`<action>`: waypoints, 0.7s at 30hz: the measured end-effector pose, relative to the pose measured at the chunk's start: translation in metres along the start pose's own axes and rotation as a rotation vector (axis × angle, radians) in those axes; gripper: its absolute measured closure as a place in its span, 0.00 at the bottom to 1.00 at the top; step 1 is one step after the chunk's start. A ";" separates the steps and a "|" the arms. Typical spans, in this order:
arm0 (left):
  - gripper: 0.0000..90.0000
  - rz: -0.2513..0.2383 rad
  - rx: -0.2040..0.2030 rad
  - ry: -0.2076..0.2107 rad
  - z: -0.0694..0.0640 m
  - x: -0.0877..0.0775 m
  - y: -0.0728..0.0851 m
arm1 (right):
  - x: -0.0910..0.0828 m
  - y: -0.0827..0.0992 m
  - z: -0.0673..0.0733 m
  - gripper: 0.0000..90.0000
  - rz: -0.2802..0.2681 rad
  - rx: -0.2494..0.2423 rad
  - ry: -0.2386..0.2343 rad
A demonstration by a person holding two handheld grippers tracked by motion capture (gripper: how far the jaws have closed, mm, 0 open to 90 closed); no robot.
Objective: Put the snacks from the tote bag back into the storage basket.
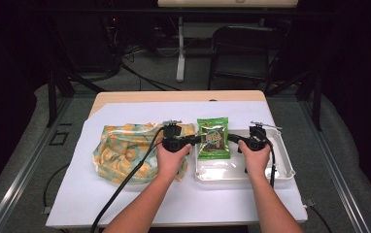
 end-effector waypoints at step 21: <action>0.68 -0.035 0.065 -0.039 -0.001 -0.036 -0.014 | -0.014 0.000 0.026 0.73 -0.013 -0.122 -0.001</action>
Point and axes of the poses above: each handheld gripper's, and its own axes: x roughly forward along the jaws, y roughly out of its underside, z roughly to its left, the point moved 4 cm from there along x, roughly forward along the jaws, and after that the axes turned 5 degrees about -y, right-handed, at the moved point
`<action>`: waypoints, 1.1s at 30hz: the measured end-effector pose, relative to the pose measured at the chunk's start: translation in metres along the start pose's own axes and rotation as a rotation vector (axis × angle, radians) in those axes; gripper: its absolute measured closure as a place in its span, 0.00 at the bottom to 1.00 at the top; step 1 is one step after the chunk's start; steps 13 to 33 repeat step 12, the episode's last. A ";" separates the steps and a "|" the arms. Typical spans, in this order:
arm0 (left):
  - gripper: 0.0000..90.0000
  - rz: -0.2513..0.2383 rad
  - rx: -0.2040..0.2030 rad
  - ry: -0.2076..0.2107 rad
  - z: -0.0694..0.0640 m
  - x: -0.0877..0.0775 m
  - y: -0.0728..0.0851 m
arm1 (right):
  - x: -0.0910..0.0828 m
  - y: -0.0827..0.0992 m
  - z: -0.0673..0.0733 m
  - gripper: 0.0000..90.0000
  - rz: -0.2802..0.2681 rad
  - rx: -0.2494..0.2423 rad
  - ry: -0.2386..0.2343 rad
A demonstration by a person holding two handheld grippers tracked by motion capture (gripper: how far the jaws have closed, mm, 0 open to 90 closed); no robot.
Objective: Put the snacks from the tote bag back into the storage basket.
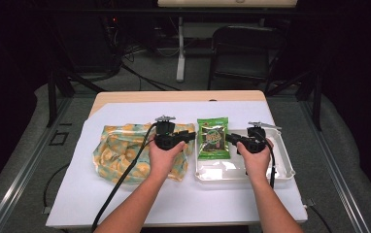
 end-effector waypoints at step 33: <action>0.67 -0.027 0.044 -0.049 0.014 -0.043 0.005 | -0.003 0.002 0.031 0.69 0.020 -0.124 -0.056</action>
Point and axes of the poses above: each handheld gripper's, and its own axes: x roughly forward along the jaws, y roughly out of its underside, z roughly to its left, the point moved 4 cm from there along x, roughly forward along the jaws, and after that the axes turned 5 degrees about -y, right-handed, at the moved point
